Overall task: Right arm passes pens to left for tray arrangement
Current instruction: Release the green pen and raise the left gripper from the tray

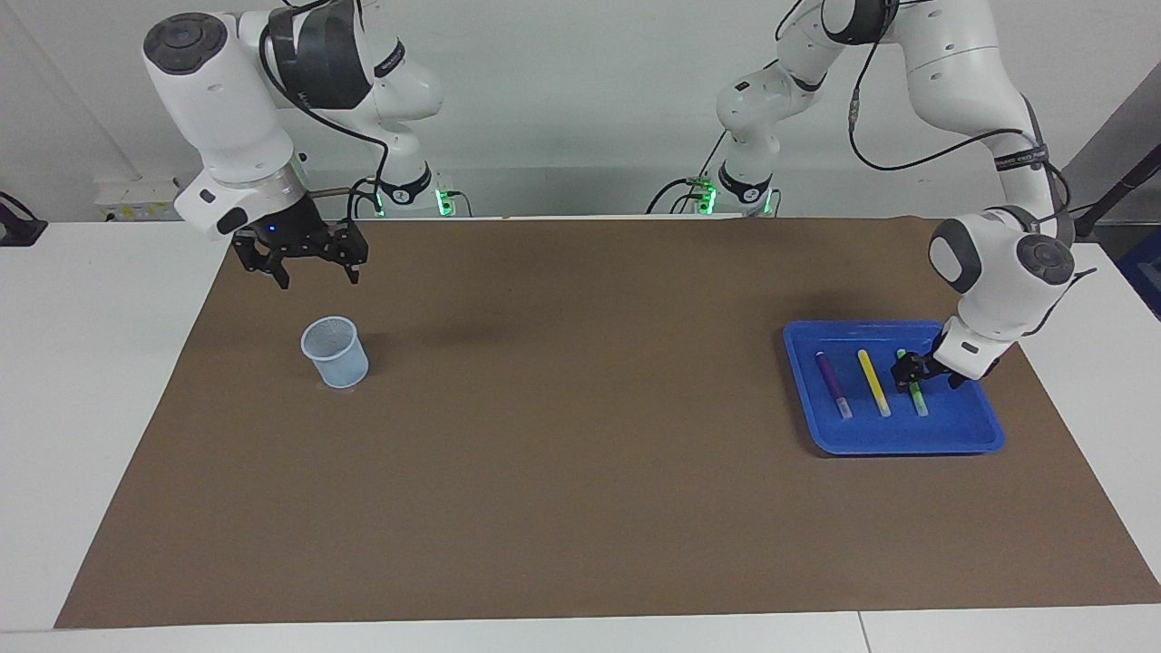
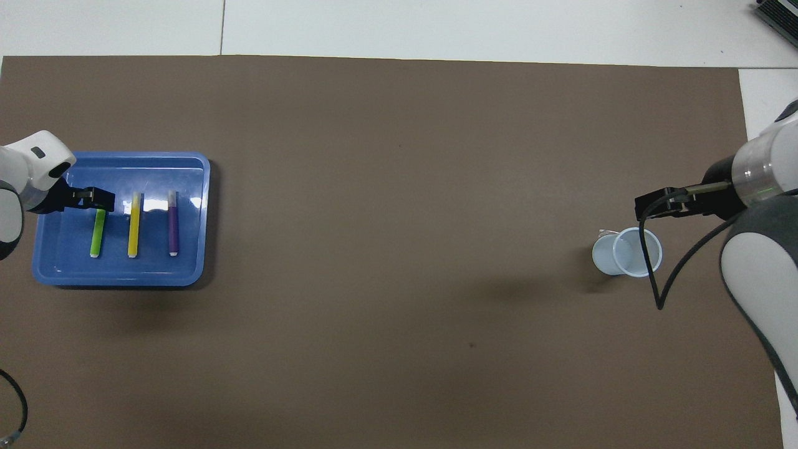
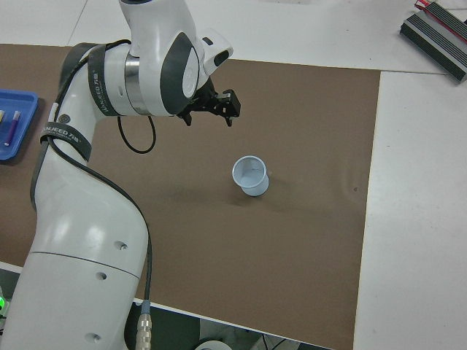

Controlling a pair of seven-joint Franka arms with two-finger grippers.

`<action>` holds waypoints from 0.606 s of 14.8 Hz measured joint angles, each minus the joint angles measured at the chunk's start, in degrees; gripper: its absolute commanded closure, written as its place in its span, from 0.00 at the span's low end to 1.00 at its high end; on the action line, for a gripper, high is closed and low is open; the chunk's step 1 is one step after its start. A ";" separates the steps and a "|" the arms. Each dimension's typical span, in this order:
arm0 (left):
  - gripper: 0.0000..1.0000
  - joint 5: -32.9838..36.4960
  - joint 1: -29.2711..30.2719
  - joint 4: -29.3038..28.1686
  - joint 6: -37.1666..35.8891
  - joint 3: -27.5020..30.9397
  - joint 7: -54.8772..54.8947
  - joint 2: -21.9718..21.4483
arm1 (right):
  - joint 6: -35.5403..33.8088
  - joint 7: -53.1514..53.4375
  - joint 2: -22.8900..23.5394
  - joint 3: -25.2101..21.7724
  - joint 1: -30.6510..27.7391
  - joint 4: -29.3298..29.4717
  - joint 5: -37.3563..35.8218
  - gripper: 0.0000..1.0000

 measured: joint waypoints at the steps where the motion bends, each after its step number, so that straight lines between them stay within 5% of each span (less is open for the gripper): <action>1: 0.00 -0.16 -0.05 1.45 -2.54 -0.24 0.00 -0.72 | -0.71 0.00 -0.14 -0.66 0.00 0.49 0.00 0.00; 9: 0.00 -6.20 -2.60 9.31 -20.37 -1.24 -7.80 -8.28 | -3.13 -0.01 -0.49 -1.33 0.05 1.64 0.00 0.00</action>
